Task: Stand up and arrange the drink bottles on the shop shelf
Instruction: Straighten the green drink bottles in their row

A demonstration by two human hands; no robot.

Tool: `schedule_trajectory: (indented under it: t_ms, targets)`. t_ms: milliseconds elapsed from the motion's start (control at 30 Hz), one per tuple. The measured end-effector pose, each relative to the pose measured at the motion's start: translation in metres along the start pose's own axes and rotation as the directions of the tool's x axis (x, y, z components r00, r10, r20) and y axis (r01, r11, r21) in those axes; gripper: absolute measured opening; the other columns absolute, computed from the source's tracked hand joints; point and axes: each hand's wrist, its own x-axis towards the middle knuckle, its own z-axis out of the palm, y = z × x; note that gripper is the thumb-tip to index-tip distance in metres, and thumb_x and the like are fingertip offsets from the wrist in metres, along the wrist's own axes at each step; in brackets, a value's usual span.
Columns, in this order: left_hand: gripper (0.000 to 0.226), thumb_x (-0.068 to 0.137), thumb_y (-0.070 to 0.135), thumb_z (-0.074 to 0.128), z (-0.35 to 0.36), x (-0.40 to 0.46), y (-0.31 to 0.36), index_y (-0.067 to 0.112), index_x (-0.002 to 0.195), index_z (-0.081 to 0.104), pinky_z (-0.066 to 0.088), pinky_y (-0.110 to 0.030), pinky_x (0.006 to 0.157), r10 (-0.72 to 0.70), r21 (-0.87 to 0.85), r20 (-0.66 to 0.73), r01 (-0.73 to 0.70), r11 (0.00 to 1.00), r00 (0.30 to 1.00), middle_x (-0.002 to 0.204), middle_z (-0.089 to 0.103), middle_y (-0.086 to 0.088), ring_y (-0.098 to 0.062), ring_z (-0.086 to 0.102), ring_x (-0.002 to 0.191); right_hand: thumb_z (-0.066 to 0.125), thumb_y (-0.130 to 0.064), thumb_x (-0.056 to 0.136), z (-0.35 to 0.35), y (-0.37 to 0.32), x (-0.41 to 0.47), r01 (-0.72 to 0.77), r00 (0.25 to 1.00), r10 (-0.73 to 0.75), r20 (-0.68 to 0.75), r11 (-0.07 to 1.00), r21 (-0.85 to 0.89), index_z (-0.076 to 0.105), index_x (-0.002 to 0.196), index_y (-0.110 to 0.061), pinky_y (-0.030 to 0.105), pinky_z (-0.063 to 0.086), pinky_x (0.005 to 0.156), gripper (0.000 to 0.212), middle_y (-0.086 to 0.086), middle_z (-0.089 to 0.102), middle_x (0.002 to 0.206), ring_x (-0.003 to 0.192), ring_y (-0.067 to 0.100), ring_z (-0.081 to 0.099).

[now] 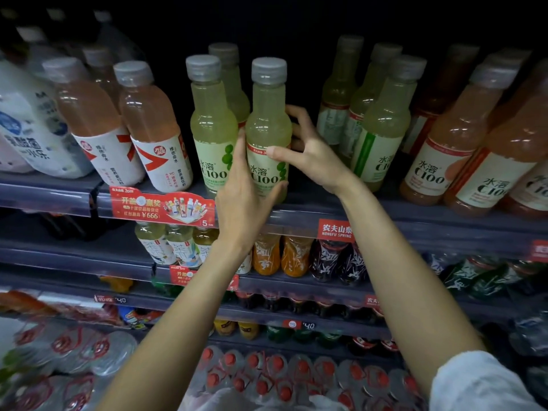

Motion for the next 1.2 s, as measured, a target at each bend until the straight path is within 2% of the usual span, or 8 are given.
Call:
schedule_trajectory:
  t_ms: [100, 167, 267, 367, 500, 700, 867, 1200]
  targets:
    - [0.097, 0.077, 0.042, 0.076, -0.003, 0.0, 0.001, 0.008, 0.149, 0.022, 0.042, -0.022, 0.069, -0.005, 0.05, 0.005, 0.005, 0.999, 1.0, 0.139, 0.053, -0.007, -0.026, 0.064, 0.105, 0.063, -0.024, 0.087, -0.014, 0.003, -0.011, 0.068, 0.985, -0.08, -0.155, 0.995, -0.076, 0.044, 0.133, -0.02, 0.022, 0.045, 0.098, 0.049, -0.004, 0.049, 0.133, 0.122, 0.005, 0.049]
    - [0.092, 0.078, 0.041, 0.076, -0.006, 0.0, 0.001, 0.008, 0.148, 0.027, 0.043, -0.021, 0.068, 0.031, 0.073, -0.028, -0.029, 0.997, 0.999, 0.14, 0.052, -0.006, -0.025, 0.063, 0.106, 0.061, -0.023, 0.088, -0.024, 0.009, -0.017, 0.101, 0.907, -0.231, -0.353, 0.931, -0.35, 0.055, 0.125, -0.014, 0.033, 0.048, 0.097, 0.038, 0.001, 0.054, 0.128, 0.119, 0.015, 0.052]
    - [0.077, 0.084, 0.033, 0.073, -0.013, 0.006, 0.001, 0.006, 0.144, 0.034, 0.048, -0.019, 0.075, 0.111, 0.024, -0.114, -0.109, 0.994, 0.987, 0.137, 0.052, -0.008, -0.02, 0.059, 0.115, 0.056, -0.013, 0.085, -0.034, 0.019, -0.026, -0.011, 0.79, -0.496, -0.361, 0.577, -0.817, 0.064, 0.111, -0.008, 0.037, 0.051, 0.083, 0.028, 0.009, 0.063, 0.112, 0.105, 0.027, 0.058]
    - [0.069, 0.087, 0.028, 0.07, -0.019, 0.016, 0.004, 0.002, 0.142, 0.036, 0.052, -0.029, 0.088, 0.17, -0.003, -0.17, -0.173, 0.985, 0.971, 0.132, 0.053, -0.014, -0.024, 0.055, 0.12, 0.059, -0.012, 0.081, -0.042, 0.027, -0.041, -0.164, 0.675, -0.66, -0.33, 0.302, -0.939, 0.066, 0.103, -0.007, 0.038, 0.05, 0.08, 0.023, 0.012, 0.064, 0.105, 0.101, 0.029, 0.052]
    - [0.074, 0.086, 0.028, 0.072, -0.013, 0.022, 0.008, -0.004, 0.141, 0.034, 0.04, -0.029, 0.1, 0.18, 0.054, -0.142, -0.174, 0.983, 0.973, 0.135, 0.05, -0.019, -0.029, 0.048, 0.124, 0.068, -0.027, 0.081, -0.052, 0.029, -0.054, -0.375, 0.555, -0.561, -0.614, 0.49, -0.787, 0.054, 0.117, -0.004, 0.033, 0.04, 0.091, 0.046, 0.02, 0.051, 0.122, 0.109, 0.034, 0.05]
    - [0.075, 0.085, 0.026, 0.071, -0.003, 0.022, 0.012, -0.008, 0.14, 0.033, 0.018, -0.013, 0.106, 0.202, 0.068, -0.154, -0.194, 0.979, 0.967, 0.135, 0.049, -0.024, -0.027, 0.038, 0.123, 0.068, -0.038, 0.082, -0.069, 0.018, -0.04, -0.192, 0.674, -0.095, -0.733, 0.935, -0.298, 0.022, 0.145, -0.014, 0.019, 0.041, 0.099, 0.081, 0.009, 0.044, 0.139, 0.119, 0.013, 0.048]
    - [0.073, 0.085, 0.021, 0.072, -0.003, 0.022, 0.011, -0.006, 0.141, 0.035, 0.018, -0.013, 0.105, 0.22, 0.058, -0.155, -0.213, 0.975, 0.963, 0.139, 0.046, -0.022, -0.027, 0.037, 0.126, 0.072, -0.038, 0.078, -0.094, 0.005, -0.037, -0.265, 0.706, 0.075, -0.704, 0.95, -0.165, 0.053, 0.122, -0.017, 0.042, 0.051, 0.092, 0.053, 0.001, 0.064, 0.111, 0.102, 0.018, 0.062]
    - [0.073, 0.084, 0.022, 0.073, -0.003, 0.019, 0.012, -0.003, 0.142, 0.035, 0.029, -0.019, 0.099, 0.214, 0.085, -0.144, -0.203, 0.975, 0.966, 0.141, 0.045, -0.02, -0.027, 0.04, 0.128, 0.077, -0.048, 0.072, -0.046, -0.022, -0.001, -0.272, 0.8, 0.026, -0.6, 0.906, -0.324, 0.051, 0.123, -0.018, 0.025, 0.045, 0.078, 0.064, -0.006, 0.06, 0.113, 0.096, 0.007, 0.052]
